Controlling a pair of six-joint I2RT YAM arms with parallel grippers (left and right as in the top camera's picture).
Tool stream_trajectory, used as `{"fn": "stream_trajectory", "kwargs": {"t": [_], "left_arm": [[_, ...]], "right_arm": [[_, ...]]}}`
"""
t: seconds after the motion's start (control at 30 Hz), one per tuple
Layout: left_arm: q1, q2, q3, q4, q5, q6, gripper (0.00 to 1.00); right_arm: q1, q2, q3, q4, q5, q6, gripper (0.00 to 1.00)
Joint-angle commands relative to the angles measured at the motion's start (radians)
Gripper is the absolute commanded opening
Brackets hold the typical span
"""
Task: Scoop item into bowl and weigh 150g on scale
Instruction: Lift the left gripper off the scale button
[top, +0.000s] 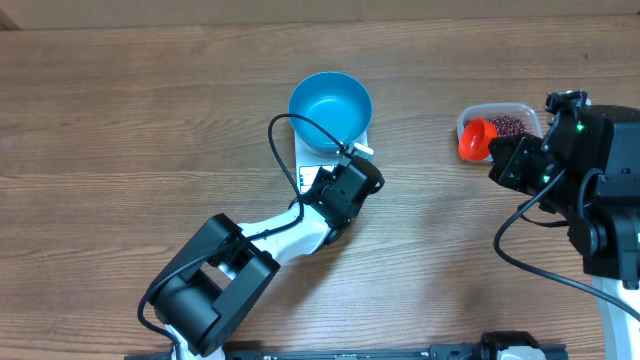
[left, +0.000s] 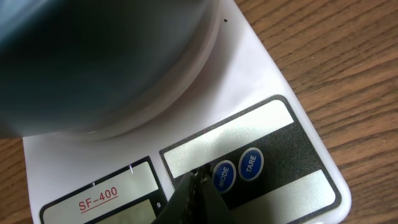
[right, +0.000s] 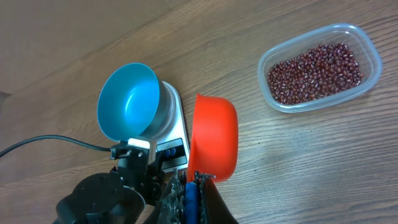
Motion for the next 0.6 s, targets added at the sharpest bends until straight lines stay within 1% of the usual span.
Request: {"fn": "stream_trajectory", "kwargs": {"t": [0.0, 0.3, 0.57], "left_arm": [[0.019, 0.032, -0.024, -0.033, -0.010, -0.018, 0.04], [0.013, 0.019, -0.021, -0.038, -0.013, -0.014, 0.04], [-0.023, -0.079, -0.021, -0.161, -0.015, -0.019, 0.04]], "right_arm": [[-0.003, -0.003, 0.027, 0.006, -0.003, -0.008, 0.04], [-0.003, -0.003, 0.027, 0.006, -0.003, -0.008, 0.04], [-0.003, -0.003, 0.027, 0.010, -0.003, -0.008, 0.04]]}}
